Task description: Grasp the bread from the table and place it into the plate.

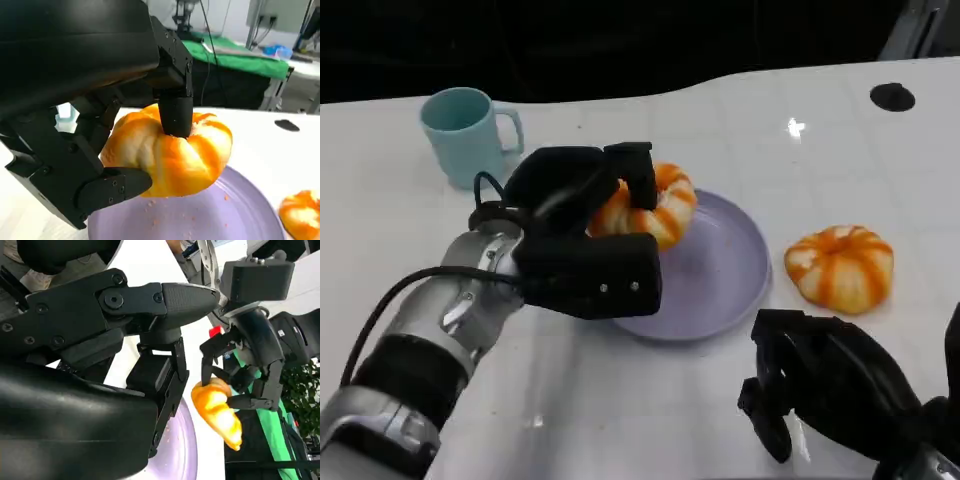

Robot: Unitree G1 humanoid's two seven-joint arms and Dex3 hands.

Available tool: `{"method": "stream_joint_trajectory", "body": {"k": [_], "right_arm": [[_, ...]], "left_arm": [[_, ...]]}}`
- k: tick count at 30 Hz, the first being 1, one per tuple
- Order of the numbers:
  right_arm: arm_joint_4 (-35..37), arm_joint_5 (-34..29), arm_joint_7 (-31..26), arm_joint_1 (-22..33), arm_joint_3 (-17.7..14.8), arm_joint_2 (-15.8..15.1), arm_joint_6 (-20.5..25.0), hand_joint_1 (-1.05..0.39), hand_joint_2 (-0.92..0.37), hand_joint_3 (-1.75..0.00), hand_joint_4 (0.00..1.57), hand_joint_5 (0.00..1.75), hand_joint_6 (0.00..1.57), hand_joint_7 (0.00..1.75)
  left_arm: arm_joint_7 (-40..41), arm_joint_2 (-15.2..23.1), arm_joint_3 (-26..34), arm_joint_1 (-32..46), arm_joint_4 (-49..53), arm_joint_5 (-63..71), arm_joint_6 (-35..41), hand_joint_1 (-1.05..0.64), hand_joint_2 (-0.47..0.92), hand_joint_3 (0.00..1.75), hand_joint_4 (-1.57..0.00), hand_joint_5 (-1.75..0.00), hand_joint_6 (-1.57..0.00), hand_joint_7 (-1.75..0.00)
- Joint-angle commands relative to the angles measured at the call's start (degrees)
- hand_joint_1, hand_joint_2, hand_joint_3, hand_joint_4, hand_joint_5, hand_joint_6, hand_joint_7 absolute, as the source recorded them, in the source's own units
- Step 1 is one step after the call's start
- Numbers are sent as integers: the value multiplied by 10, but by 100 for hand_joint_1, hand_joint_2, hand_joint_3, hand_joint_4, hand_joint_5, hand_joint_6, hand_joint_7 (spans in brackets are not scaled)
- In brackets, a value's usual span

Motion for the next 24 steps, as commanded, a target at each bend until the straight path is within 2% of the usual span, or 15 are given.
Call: {"method": "stream_joint_trajectory", "body": {"k": [1,2,4,5,6,7,8,9,11,14,24], "right_arm": [[-4,8,0,3,-2,2,3,-93,-92,-36,128,160,109,152],[-6,6,0,4,0,2,1,-93,-92,-37,128,160,110,152],[-11,3,-3,6,3,3,0,-92,-92,-37,128,160,110,153],[-14,1,-5,7,5,3,0,-92,-92,-38,128,161,110,153],[-17,1,-6,8,6,4,3,-92,-92,-39,128,161,110,153],[-21,1,-9,10,7,4,6,-93,-92,-39,128,160,110,153],[-25,2,-12,11,9,4,9,-93,-92,-38,128,159,110,152],[-28,2,-13,13,10,5,10,-93,-92,-38,128,159,110,151],[-34,3,-15,16,13,6,11,-93,-92,-37,129,159,111,152],[-40,-2,-15,20,17,4,5,-94,-92,-37,129,160,113,153],[-63,12,-9,35,8,-6,13,-92,-92,-38,128,161,110,154]], "left_arm": [[-44,-3,3,-23,24,-31,-4,-23,43,127,-94,-175,-77,-173],[-56,-4,4,-25,27,-38,-2,-24,50,109,-85,-173,-77,-131],[-85,-1,-1,-33,33,-43,-1,-27,63,81,-75,-169,-81,-85],[-94,1,-3,-35,35,-44,-4,-29,74,58,-67,-157,-83,-56],[-107,4,-6,-38,36,-43,-3,-30,81,44,-65,-150,-86,-39],[-117,6,-8,-40,37,-43,-3,-34,87,32,-61,-133,-84,-26],[-125,8,-9,-41,36,-43,-2,-39,90,23,-60,-108,-80,-14],[-134,14,-13,-40,30,-38,-2,-41,91,20,-60,-94,-78,-8],[-146,23,-21,-37,16,-31,-7,-49,92,22,-50,-61,-66,-2],[-160,35,-29,-30,-8,-27,-7,-55,92,24,-38,-45,-56,0],[-163,55,-22,22,-82,-36,-6,-62,92,25,-39,-43,-55,-1]]}}
